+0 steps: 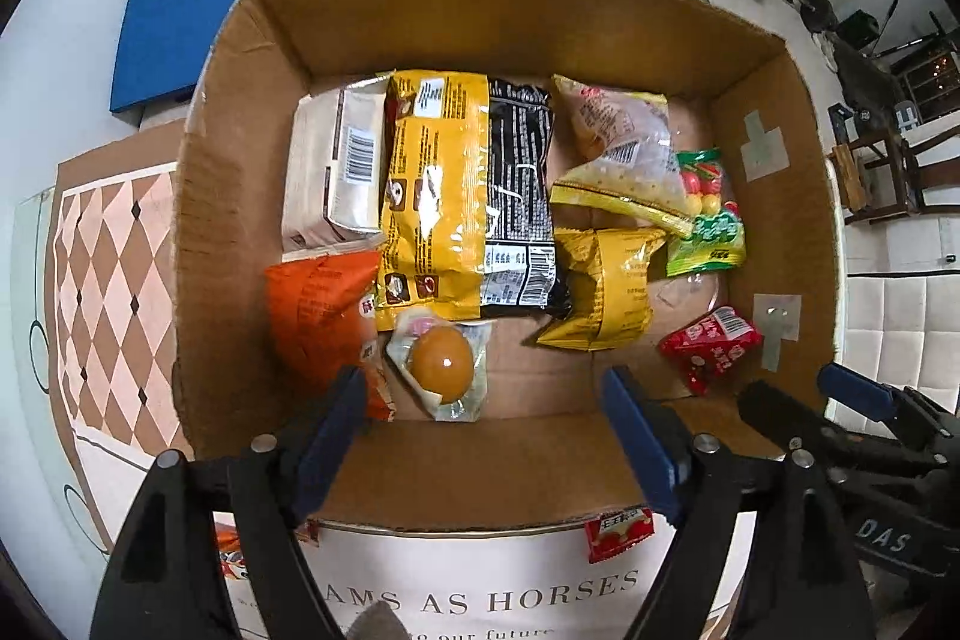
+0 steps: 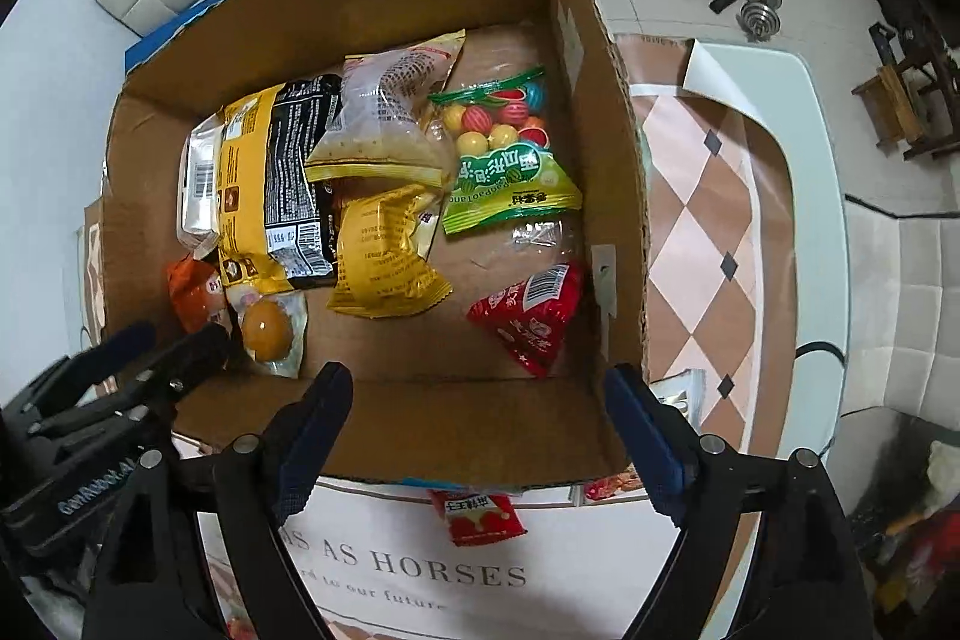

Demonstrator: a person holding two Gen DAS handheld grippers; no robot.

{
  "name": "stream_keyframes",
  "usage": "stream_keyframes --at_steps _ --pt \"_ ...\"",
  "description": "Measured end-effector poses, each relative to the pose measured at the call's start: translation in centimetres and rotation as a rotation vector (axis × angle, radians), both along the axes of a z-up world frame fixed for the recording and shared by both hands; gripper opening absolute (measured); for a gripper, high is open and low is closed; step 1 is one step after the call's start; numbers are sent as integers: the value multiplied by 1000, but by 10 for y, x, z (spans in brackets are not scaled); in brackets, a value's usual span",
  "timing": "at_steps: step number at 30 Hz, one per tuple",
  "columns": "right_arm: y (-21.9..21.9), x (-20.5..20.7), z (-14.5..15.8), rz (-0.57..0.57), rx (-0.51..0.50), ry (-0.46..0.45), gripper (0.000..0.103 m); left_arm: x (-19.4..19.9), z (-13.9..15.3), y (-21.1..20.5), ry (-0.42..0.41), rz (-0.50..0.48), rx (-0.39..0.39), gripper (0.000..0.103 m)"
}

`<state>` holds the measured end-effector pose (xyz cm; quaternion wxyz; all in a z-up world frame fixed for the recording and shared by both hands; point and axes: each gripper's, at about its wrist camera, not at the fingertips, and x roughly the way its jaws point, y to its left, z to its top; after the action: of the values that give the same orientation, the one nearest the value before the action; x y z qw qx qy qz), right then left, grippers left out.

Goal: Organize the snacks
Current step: 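Lower both packets into the box and open both tools, then grasp the panda-print bag with left tool while right tool grasps the red sauce stick pack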

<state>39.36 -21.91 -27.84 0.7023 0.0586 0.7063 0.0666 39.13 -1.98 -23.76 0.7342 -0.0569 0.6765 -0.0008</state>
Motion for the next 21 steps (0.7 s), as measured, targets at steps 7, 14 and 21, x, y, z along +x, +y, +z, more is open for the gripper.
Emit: stream_keyframes --at_steps 7,14,21 --pt "2 -12 28 24 -19 -82 91 -13 25 -3 -60 -5 23 80" --pt "2 -40 68 34 -47 -210 92 -45 63 -2 -190 29 79 80" --pt "3 -75 99 54 -68 -303 92 -85 94 -2 -288 28 101 80"
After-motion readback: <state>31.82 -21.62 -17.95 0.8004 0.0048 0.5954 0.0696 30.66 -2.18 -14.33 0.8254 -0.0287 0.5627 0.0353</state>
